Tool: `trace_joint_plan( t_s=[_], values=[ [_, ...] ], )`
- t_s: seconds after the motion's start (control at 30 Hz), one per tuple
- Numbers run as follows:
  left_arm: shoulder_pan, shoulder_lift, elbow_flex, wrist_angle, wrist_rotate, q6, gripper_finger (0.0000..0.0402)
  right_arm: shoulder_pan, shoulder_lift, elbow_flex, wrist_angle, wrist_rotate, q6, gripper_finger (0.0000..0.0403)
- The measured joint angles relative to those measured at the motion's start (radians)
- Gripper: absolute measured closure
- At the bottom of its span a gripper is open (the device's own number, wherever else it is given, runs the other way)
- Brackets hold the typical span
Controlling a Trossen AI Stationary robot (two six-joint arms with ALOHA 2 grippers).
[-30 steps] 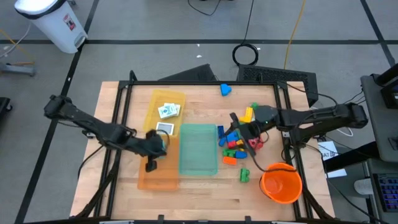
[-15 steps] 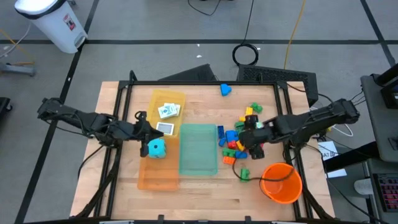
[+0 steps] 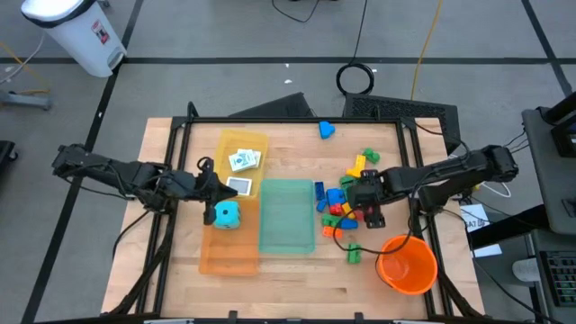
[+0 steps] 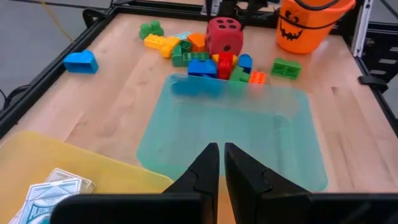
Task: Pick & Place Toys
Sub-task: Put the red dice into the orange bin
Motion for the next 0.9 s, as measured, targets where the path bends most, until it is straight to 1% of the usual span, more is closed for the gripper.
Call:
trace_joint_plan(
  t_s=[0.07,0.17,0.23,0.3,0.4,0.5,0.63,0.9],
  values=[
    [0.003,0.000,0.000,-0.001,0.000,0.000,0.0369,-0.010,-0.001,-0.025,0.013,-0.022,-0.013,0.0045],
    [0.005,0.000,0.000,-0.001,0.000,0.000,0.0369,-0.035,-0.002,-0.079,0.058,-0.127,-0.045,0.0045],
    [0.005,0.000,0.000,-0.001,0.000,0.000,0.0369,-0.048,-0.002,-0.112,0.093,-0.171,-0.063,0.0045],
    [0.005,0.000,0.000,-0.003,0.000,0.000,0.0369,-0.053,0.000,-0.133,0.106,-0.194,-0.065,0.0046],
    [0.005,0.000,0.000,-0.004,0.000,-0.001,0.0369,-0.053,-0.001,-0.153,0.101,-0.197,-0.087,0.0051],
    [0.005,0.000,0.000,-0.005,0.000,-0.001,0.0369,-0.053,0.000,-0.162,0.093,-0.202,-0.097,0.0065],
    [0.005,0.000,0.000,-0.005,-0.001,0.000,0.0369,-0.053,0.000,-0.167,0.080,-0.200,-0.096,0.0109],
    [0.005,0.000,0.000,-0.005,-0.008,0.005,0.0369,-0.053,0.001,-0.167,0.066,-0.207,-0.093,0.0244]
  ],
)
